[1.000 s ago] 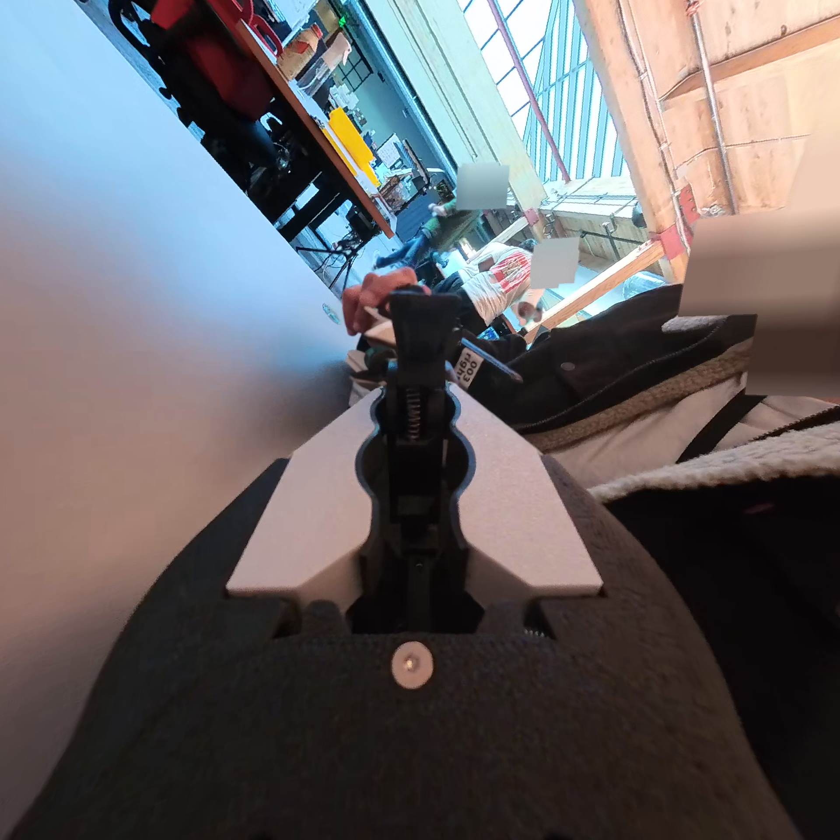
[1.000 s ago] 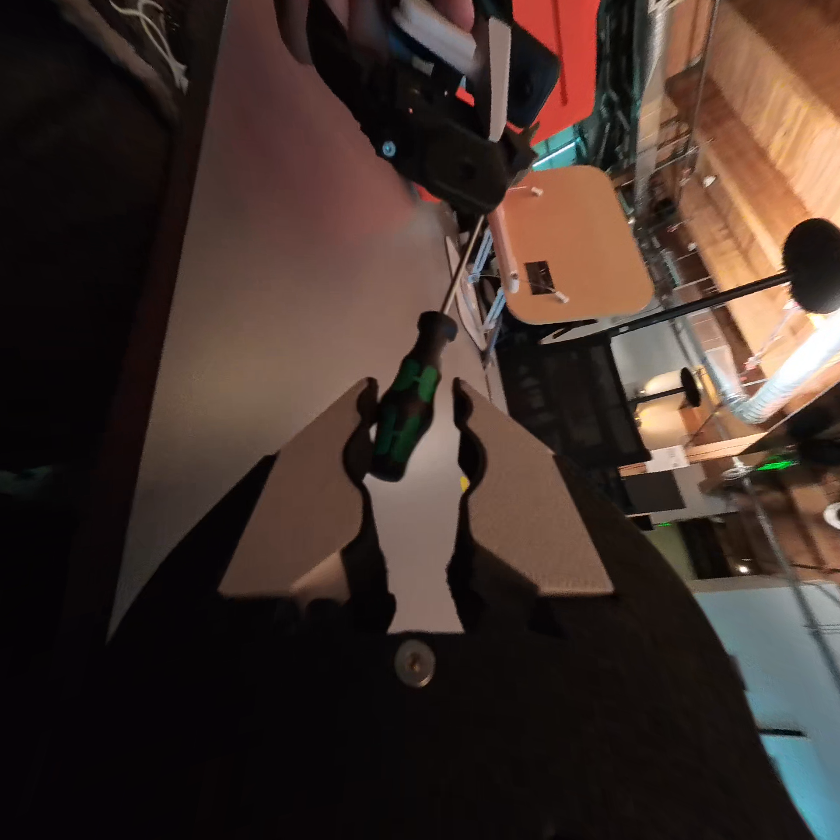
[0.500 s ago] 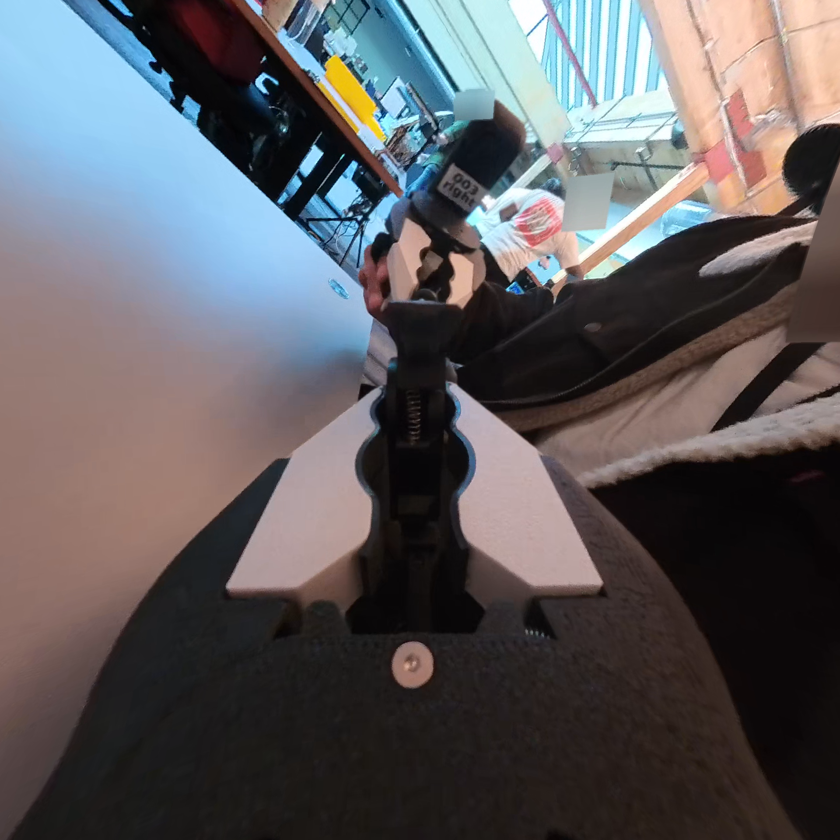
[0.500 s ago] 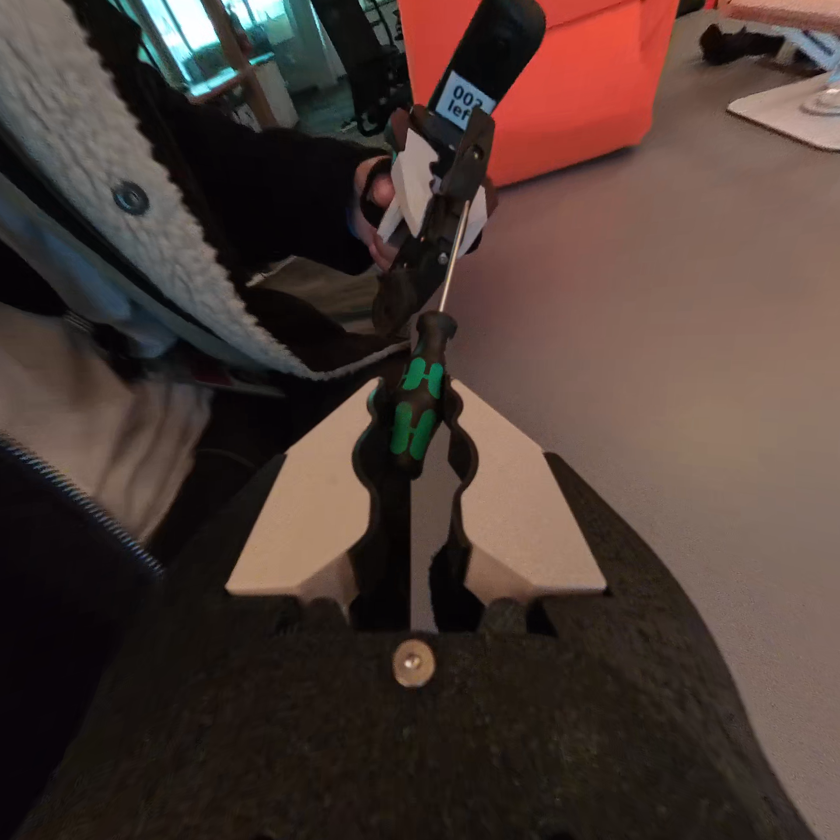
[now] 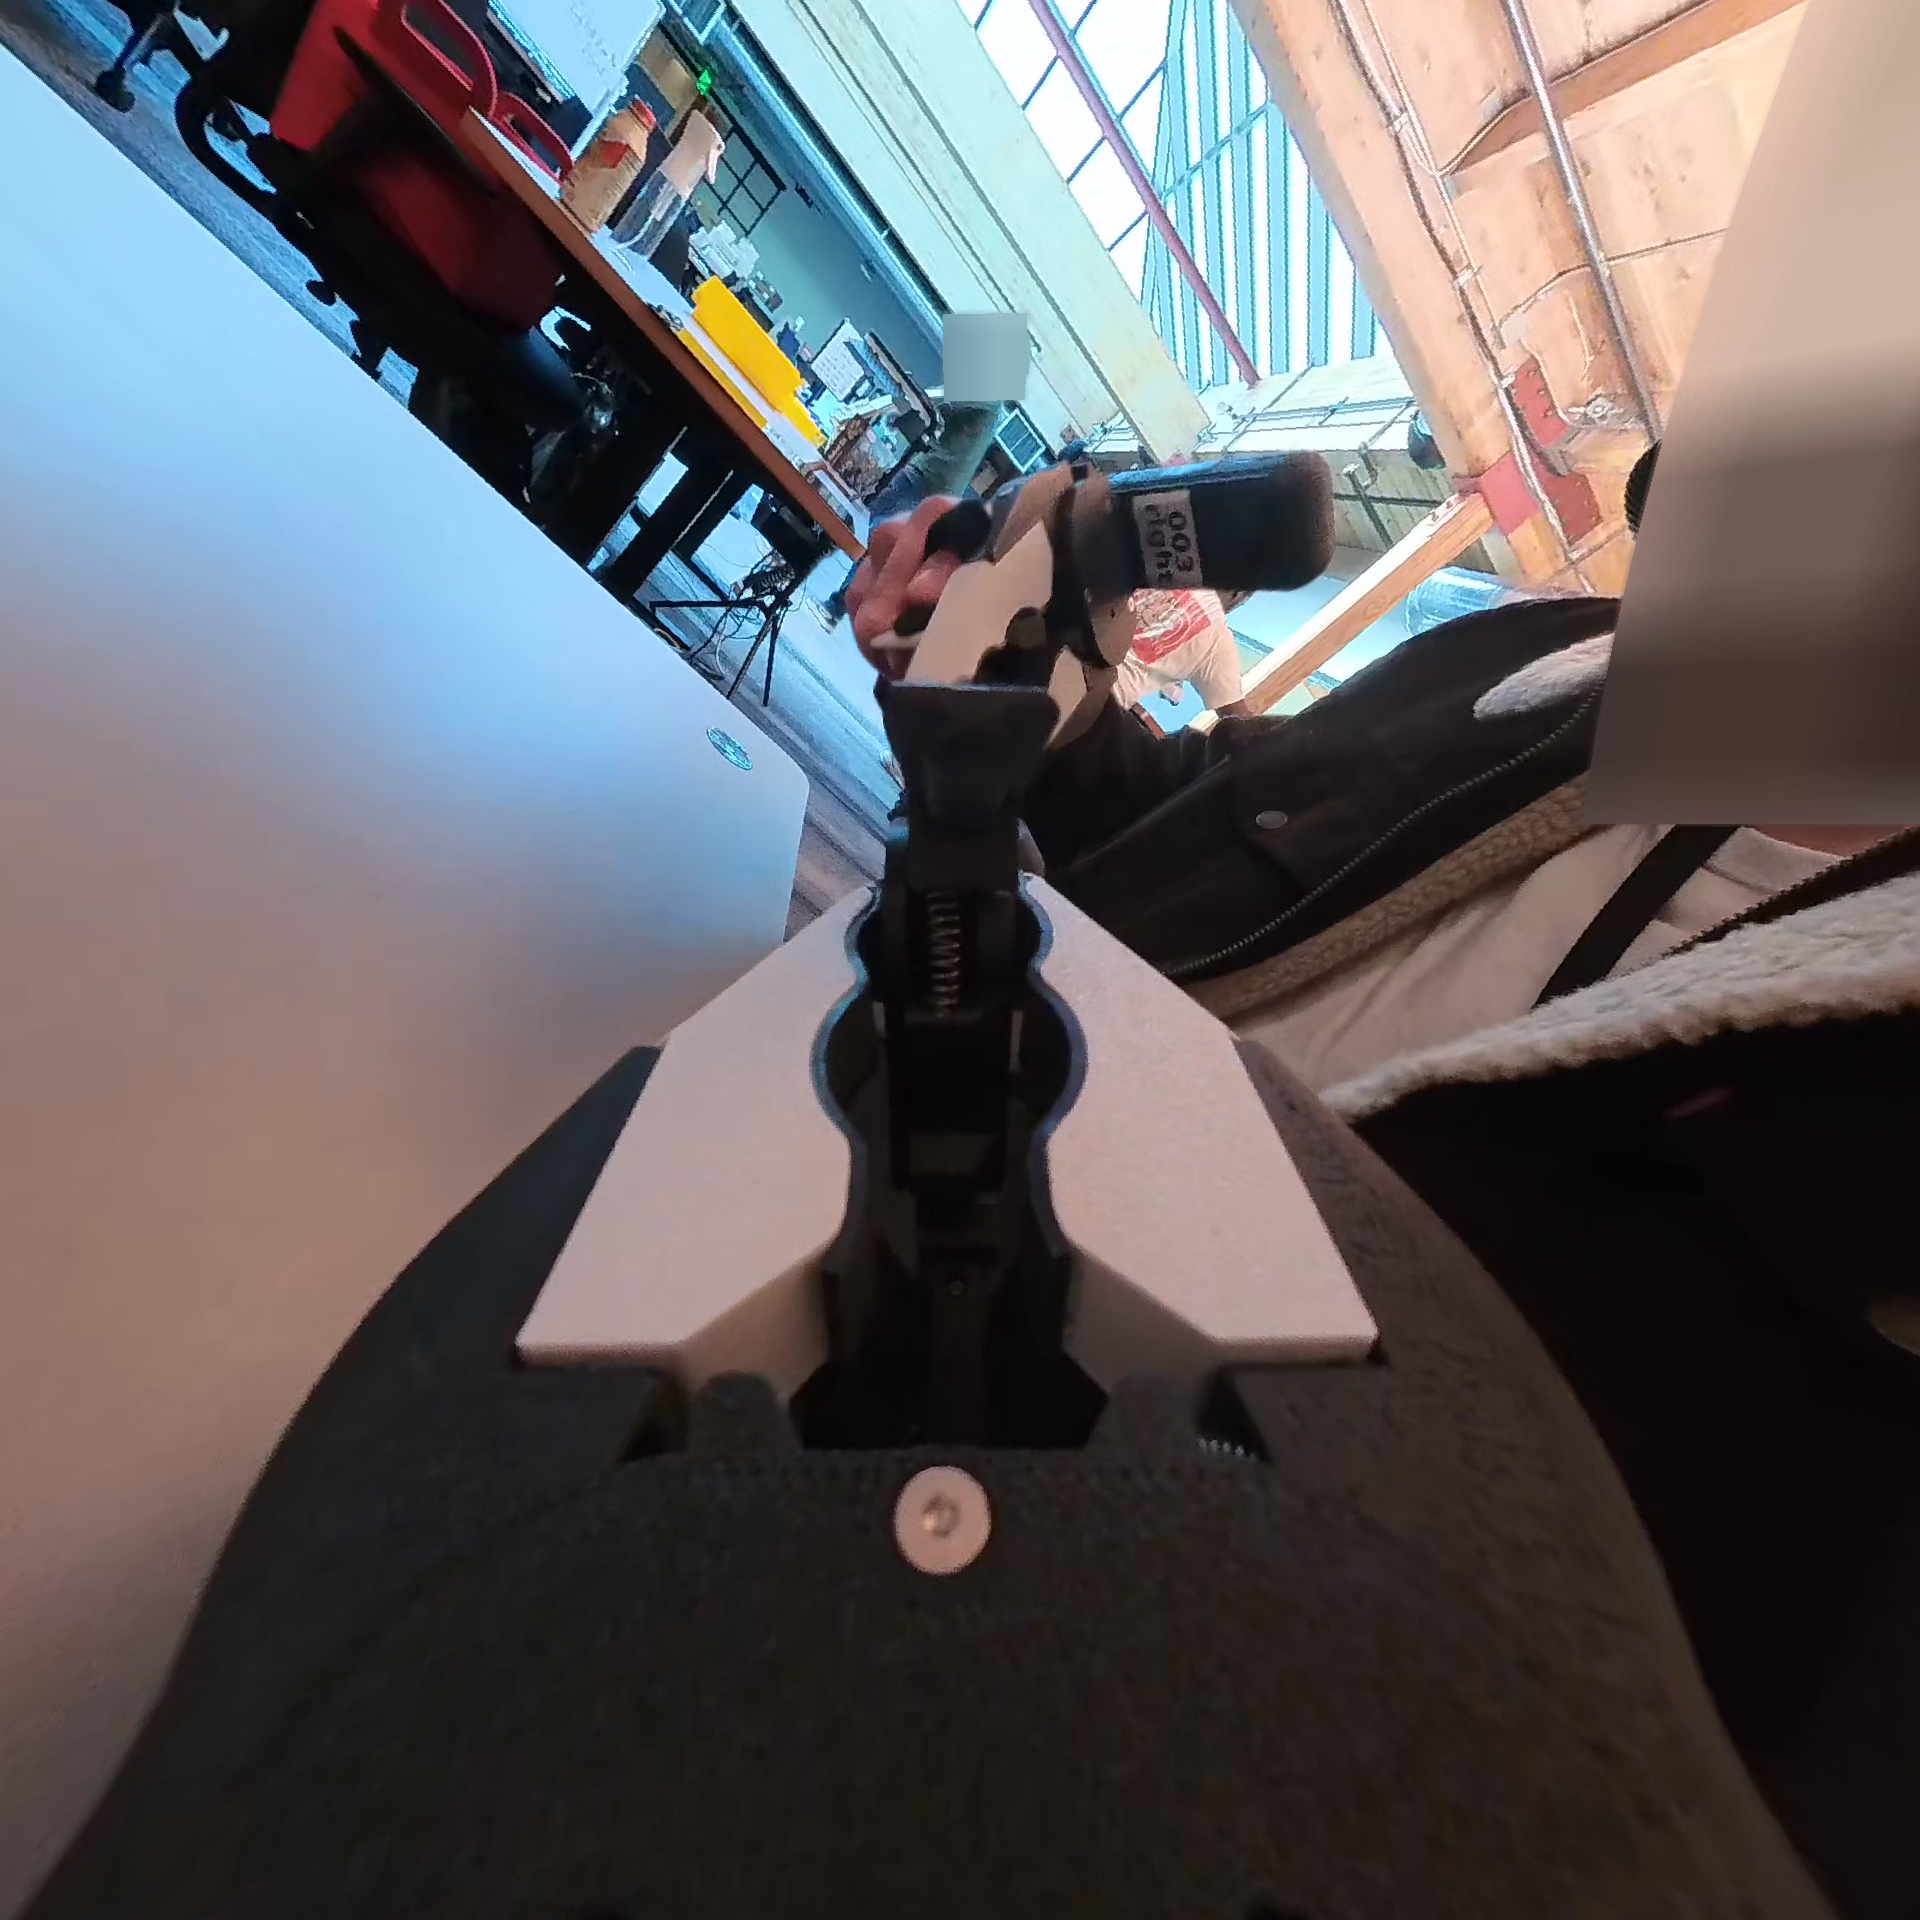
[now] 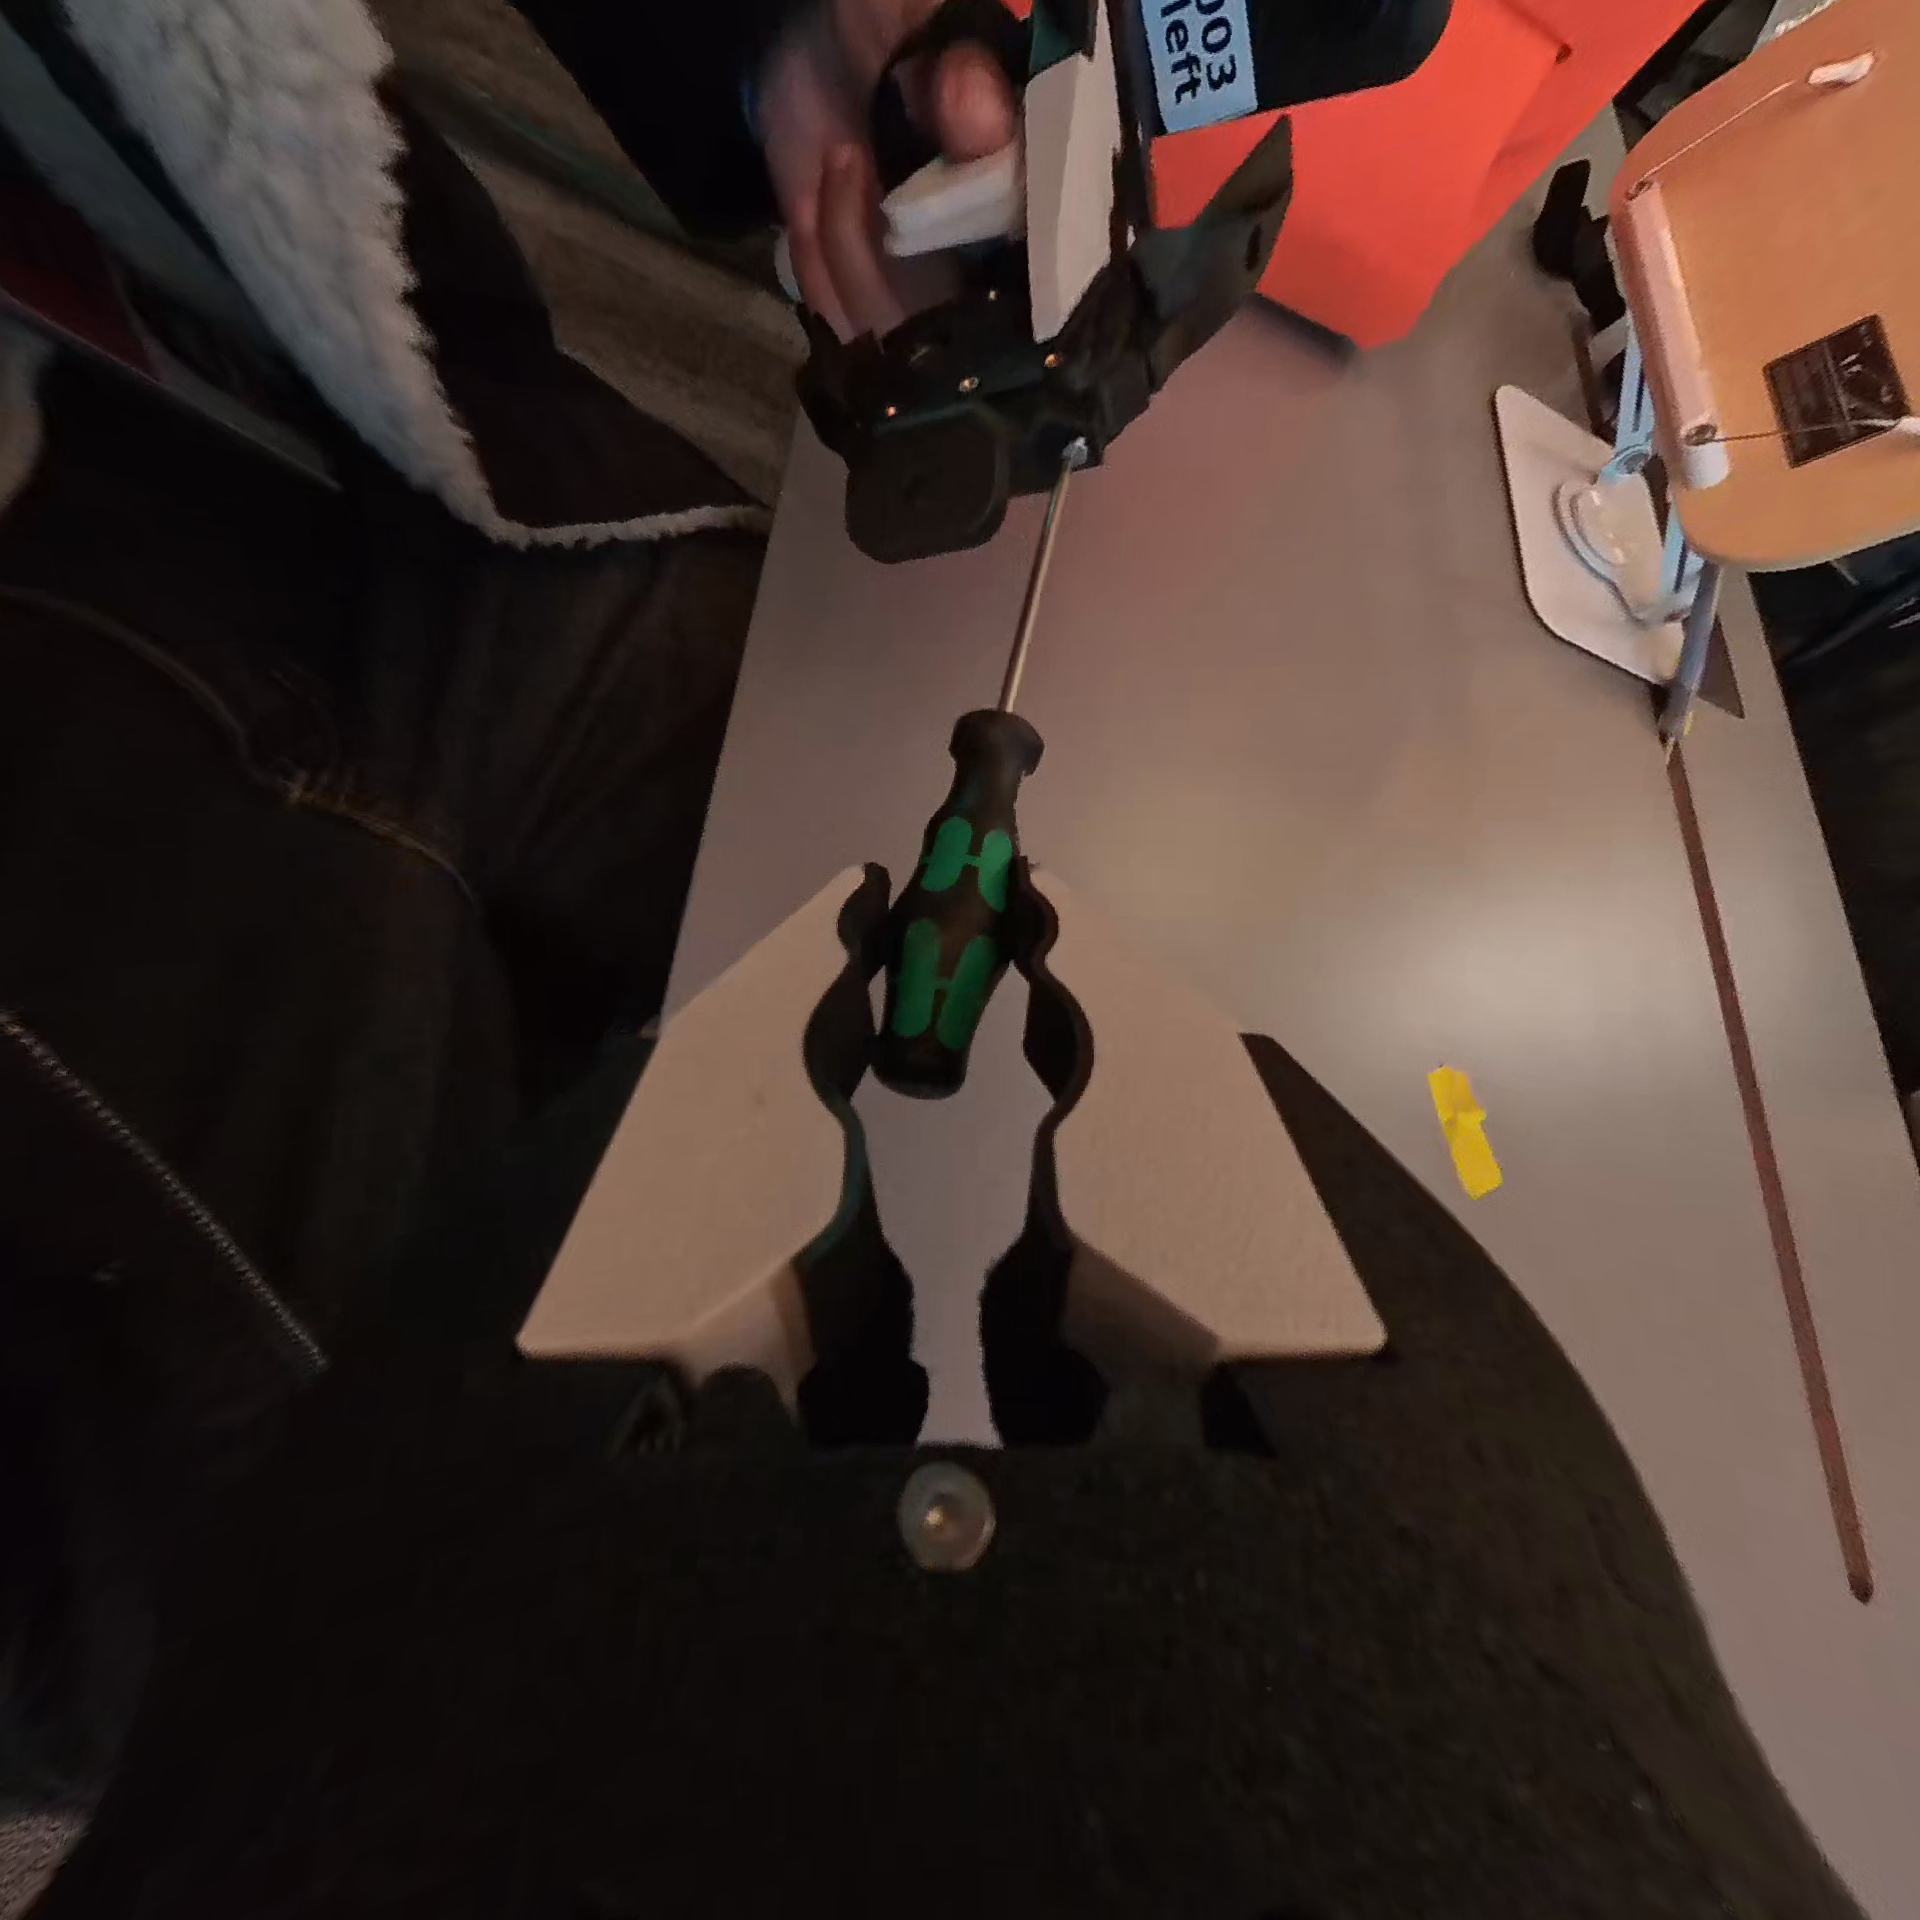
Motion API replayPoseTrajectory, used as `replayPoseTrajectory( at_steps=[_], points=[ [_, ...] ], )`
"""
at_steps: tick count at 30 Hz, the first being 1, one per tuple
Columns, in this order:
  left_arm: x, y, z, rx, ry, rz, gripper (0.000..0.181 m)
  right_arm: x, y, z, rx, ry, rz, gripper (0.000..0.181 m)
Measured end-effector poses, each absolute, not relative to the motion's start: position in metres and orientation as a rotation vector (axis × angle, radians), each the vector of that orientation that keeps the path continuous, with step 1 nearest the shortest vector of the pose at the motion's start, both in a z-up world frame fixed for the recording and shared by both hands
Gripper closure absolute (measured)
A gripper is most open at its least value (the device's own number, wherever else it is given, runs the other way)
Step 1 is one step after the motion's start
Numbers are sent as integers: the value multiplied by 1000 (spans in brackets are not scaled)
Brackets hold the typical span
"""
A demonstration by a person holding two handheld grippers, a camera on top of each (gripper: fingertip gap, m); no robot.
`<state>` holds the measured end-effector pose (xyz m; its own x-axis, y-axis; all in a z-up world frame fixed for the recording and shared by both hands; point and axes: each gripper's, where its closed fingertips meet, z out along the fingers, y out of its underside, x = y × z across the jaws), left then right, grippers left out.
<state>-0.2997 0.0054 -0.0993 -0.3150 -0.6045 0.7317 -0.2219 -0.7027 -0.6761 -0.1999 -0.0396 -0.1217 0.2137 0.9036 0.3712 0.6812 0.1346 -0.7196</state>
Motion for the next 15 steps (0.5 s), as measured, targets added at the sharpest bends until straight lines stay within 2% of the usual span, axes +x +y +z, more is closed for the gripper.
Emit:
replayPoseTrajectory(
  at_steps=[15],
  points=[
    [-299, 2, -100, -1656, 1065, -2120, 159, -201, -46, -118, -1603, -1550, 316, 159]
  ],
)
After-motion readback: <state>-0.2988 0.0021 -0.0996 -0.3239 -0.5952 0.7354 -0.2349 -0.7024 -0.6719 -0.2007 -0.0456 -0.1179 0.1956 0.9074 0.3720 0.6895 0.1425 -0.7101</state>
